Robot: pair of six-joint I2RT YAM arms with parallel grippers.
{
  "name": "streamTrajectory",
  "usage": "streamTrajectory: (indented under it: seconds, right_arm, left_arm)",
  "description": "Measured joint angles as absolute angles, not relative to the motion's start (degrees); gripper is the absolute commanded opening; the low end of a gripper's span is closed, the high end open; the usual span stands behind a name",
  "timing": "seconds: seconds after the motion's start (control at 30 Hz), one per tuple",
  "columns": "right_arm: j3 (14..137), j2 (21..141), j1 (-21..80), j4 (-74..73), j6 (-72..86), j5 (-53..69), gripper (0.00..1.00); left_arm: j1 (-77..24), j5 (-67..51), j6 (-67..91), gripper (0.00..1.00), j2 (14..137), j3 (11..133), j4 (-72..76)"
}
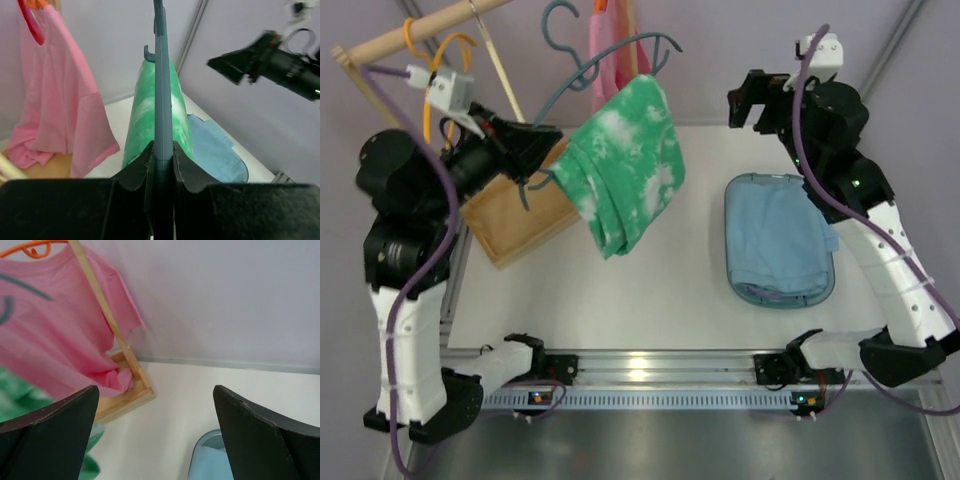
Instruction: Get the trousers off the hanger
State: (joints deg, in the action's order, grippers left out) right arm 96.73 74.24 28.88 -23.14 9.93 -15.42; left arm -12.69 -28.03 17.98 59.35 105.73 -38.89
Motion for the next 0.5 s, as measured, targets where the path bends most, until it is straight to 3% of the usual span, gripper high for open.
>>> streamTrajectory:
  seconds: [0.27, 0.5]
  right_arm:
    - [95.0, 64.2, 28.4, -23.8, 6.0, -9.8, 1.0]
    - [99.5, 69.6, 32.5, -22.8, 4.8, -7.1, 0.99]
  left_arm:
    - [-14.1, -28.8, 24.5, 0.0, 77.0, 106.6, -26.5]
    - [-27.6, -16.4, 19.7, 0.0, 88.1, 112.5, -23.5]
